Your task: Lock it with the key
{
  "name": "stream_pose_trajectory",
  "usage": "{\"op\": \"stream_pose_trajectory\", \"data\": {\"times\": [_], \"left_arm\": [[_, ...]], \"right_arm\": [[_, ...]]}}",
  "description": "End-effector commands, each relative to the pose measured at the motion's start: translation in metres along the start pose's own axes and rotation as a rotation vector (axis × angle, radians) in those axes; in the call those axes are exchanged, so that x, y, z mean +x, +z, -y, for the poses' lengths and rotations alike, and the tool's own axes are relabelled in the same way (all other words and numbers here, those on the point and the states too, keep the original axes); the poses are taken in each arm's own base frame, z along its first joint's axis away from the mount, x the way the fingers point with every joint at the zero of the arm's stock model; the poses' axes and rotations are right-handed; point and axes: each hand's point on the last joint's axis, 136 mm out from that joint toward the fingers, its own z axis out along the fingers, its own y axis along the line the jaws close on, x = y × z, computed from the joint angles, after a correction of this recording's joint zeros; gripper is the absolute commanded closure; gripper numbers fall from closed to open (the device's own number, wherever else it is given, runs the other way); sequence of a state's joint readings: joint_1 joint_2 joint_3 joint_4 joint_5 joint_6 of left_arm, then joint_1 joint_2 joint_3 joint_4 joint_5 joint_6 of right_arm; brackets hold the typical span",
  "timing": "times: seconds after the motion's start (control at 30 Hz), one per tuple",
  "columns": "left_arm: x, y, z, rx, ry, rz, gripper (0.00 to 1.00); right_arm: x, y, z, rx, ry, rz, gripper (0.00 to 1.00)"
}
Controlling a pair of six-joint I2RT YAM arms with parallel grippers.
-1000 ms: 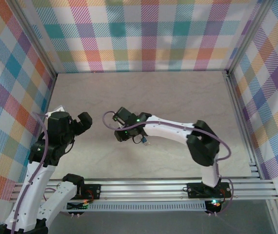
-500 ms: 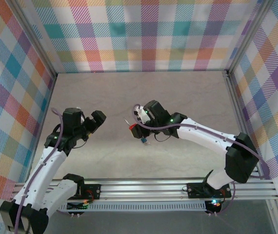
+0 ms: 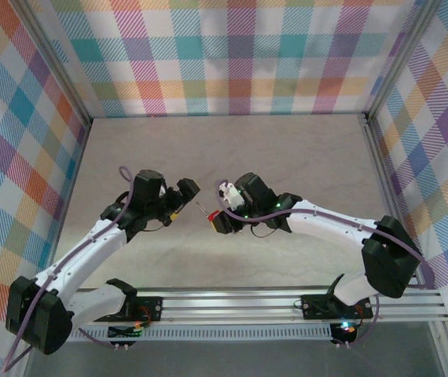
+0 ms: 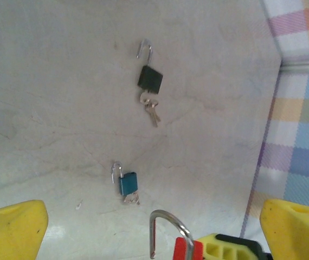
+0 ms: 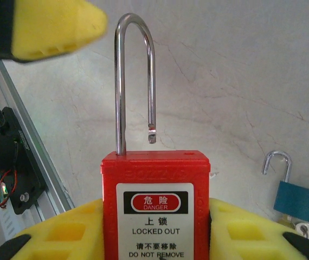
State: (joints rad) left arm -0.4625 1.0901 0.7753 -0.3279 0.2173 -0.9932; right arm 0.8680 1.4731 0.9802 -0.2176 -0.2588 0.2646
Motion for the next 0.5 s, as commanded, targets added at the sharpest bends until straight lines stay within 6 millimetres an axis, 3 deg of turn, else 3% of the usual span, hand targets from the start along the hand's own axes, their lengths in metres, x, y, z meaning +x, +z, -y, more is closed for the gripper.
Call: {"op": "stream_pose_trajectory", "data": {"times": [0.0,0.17,0.47], "left_arm": [[0.005,0.007,0.009,0.018,-0.014,-0.024,0.0],[0.013,0.021,0.008,0.019,-0.028,-0.052,0.01],[0.016,0.028,0.011,0.031,-0.024,-0.066,0.15]], "right_arm": [[-0.009,0.001,-0.006,-0.023,-0.022,0.046,1.0],[-0.005,0.007,-0.002,-0.018,-0.008,0.031,1.0],[-0.002,0.013,0.001,-0.011,0.002,0.012,1.0]]}}
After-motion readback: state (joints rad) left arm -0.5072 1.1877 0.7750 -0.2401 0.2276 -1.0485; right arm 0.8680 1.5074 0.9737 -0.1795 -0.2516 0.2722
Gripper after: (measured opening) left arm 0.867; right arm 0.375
